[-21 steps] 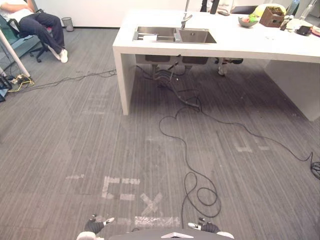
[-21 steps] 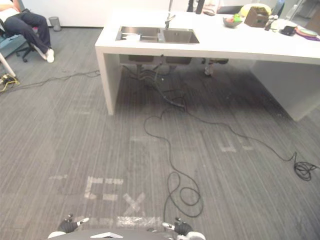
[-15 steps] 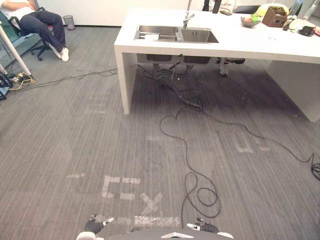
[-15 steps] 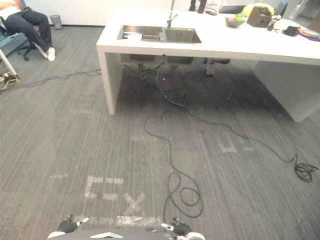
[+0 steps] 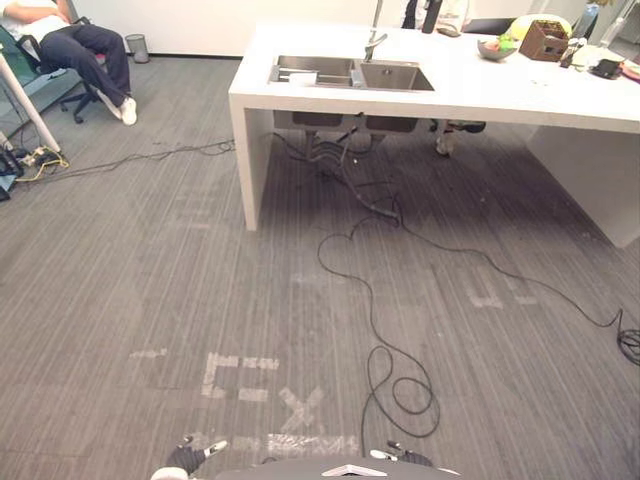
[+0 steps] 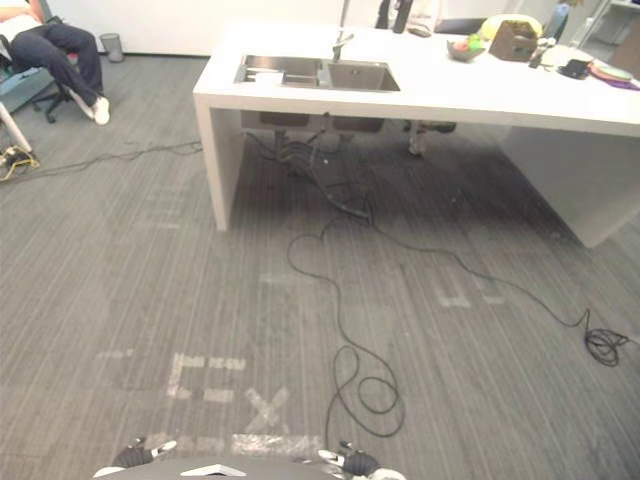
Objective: Walk over to the sink, pick up the cup, carry it to the dishwasher, place the cup inside the dishwasher, then close the dishwasher door
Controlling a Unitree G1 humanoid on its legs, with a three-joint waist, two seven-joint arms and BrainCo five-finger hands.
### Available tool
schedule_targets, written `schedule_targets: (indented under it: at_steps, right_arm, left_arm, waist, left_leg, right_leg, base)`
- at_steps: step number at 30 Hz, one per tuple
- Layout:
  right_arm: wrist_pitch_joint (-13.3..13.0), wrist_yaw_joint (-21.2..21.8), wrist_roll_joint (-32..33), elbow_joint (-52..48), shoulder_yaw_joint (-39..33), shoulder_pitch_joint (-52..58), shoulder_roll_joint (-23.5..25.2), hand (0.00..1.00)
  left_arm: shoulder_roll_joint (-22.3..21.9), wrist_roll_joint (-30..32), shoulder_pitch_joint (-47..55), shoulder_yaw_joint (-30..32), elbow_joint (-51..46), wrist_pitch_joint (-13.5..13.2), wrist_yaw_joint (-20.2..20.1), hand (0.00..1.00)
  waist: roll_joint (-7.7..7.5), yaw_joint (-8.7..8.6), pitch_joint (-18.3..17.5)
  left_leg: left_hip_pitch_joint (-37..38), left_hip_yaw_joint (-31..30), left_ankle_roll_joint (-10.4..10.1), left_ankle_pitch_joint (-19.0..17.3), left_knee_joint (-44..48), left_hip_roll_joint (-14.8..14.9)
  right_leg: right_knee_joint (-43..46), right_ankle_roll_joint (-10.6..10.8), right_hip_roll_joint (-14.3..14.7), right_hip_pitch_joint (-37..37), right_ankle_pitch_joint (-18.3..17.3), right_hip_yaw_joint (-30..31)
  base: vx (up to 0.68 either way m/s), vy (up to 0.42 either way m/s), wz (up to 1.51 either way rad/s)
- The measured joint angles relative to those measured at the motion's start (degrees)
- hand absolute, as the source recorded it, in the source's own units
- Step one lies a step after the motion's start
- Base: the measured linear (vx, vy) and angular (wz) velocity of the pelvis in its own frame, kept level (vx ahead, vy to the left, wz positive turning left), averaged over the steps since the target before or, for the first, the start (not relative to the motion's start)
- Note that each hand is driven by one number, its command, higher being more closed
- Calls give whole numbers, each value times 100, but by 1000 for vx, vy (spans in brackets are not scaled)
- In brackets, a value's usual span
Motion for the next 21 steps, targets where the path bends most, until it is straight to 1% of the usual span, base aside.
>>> schedule_targets:
  at_steps: [5, 11, 16, 20, 21]
  right_arm:
    - [-158, -5, 15, 2, -115, 33, 35, 0]
    - [-248, -28, 149, 2, -111, 66, 45, 0]
    - [-250, -141, 183, 1, -110, 70, 51, 0]
    - [-276, -157, 184, -2, -122, 71, 58, 0]
    - [-281, -158, 184, -2, -173, 72, 65, 0]
  left_arm:
    - [0, -6, 2, 0, 4, -8, 4, 0]
    - [0, -9, 2, -2, 4, -7, 28, 0]
    - [-2, 4, -4, -4, 4, 37, 56, 0]
    - [-2, 15, -18, -4, 4, 232, 83, 0]
    - [-10, 14, -18, -5, 6, 294, 122, 0]
  waist:
    - [0, -4, 0]
    - [1, -4, -1]
    - [0, -4, -1]
    - [-1, -27, -3]
    - [8, -35, 0]
  left_leg:
    - [-1, 4, 7, -5, 0, 0]
    - [-4, 20, 17, -17, 0, 0]
    - [-12, 32, 18, -25, 0, -2]
    - [-5, 26, 29, -31, 0, -14]
    - [-6, 18, 46, -70, 1, -21]
  right_leg:
    - [0, 2, 0, -2, -1, 3]
    - [-1, 7, 0, -10, -5, 21]
    - [0, 8, 0, -25, -7, 47]
    - [30, 11, -4, -28, -8, 80]
    - [125, 37, -18, -51, -70, 77]
  base:
    - [0, 0, 0]
    - [0, 0, 0]
    - [0, 0, 0]
    - [0, 0, 0]
    - [0, 0, 0]
